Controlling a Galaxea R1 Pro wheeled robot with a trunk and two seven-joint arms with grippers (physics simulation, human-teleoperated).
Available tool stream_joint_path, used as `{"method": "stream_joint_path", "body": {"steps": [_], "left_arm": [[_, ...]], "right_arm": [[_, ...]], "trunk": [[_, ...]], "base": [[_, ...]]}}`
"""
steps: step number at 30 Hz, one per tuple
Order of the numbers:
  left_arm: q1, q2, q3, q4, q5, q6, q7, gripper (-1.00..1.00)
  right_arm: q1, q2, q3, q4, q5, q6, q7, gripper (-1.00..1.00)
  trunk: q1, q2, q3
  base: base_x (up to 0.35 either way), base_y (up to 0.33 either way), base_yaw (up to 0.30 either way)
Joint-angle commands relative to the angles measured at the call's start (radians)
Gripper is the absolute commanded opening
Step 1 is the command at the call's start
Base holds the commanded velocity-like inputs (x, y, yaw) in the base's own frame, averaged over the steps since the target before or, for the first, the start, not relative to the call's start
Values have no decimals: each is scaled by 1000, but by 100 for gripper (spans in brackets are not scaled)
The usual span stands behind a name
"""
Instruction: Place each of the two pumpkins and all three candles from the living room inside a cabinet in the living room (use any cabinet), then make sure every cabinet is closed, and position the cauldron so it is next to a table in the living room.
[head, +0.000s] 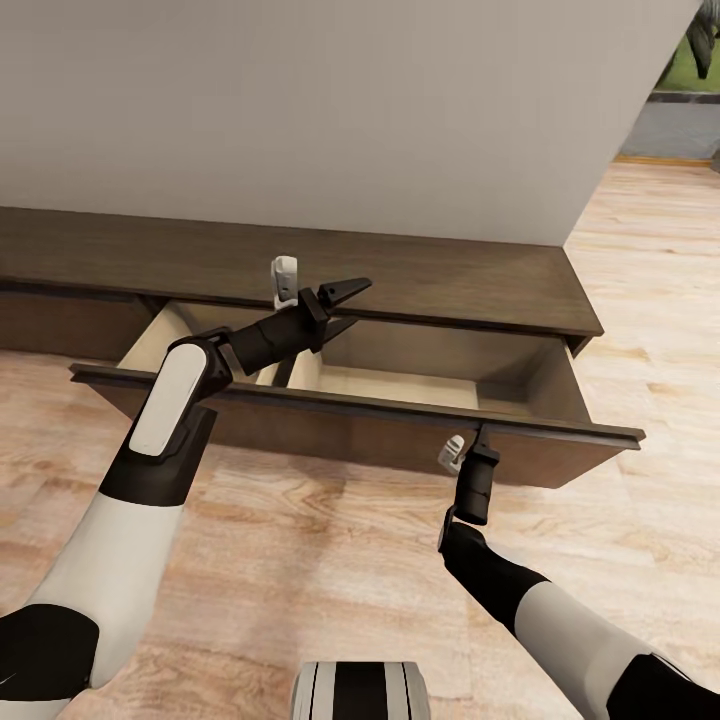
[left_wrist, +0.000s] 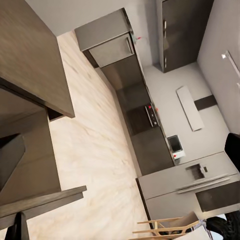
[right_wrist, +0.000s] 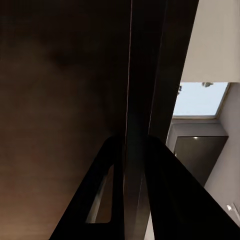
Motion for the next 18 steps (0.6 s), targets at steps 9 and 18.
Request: {"method": "stream_joint_path", "body": {"steps": [9,18], "left_arm": [[0,0,0,0,0,0,0,100],[0,0,0,0,-1,0,0,100]], "right_arm": [[-1,-1,-35,-1,2,11,-42,100],[-1,-1,-36,-1,2,11,-39,100]], "trunk": [[0,0,0],[0,0,0]], "base": [[0,0,0],[-31,0,0]]}}
